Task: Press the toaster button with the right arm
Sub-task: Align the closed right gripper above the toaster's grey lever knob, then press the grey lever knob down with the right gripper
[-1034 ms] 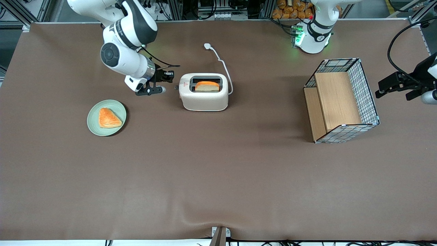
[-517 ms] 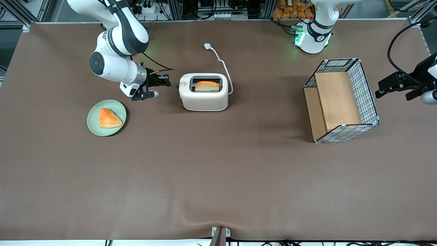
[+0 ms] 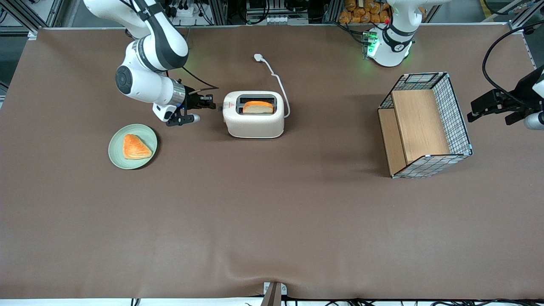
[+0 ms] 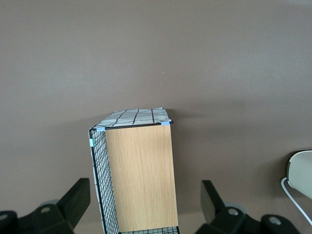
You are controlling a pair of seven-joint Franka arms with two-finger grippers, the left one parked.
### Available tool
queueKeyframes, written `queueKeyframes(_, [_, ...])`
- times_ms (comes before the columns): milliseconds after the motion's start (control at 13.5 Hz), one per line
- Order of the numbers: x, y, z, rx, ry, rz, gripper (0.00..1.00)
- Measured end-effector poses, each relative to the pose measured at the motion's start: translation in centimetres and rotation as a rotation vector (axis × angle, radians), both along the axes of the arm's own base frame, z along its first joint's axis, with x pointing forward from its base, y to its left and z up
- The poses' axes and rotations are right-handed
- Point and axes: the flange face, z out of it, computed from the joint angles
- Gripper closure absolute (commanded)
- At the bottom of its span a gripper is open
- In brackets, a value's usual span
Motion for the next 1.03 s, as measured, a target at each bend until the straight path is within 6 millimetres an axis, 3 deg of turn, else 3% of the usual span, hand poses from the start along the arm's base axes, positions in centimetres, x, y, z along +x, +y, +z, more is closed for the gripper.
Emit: queueKeyframes(1034, [-0.1, 1.0, -3.3, -0.003, -0.011, -0.023, 1.00])
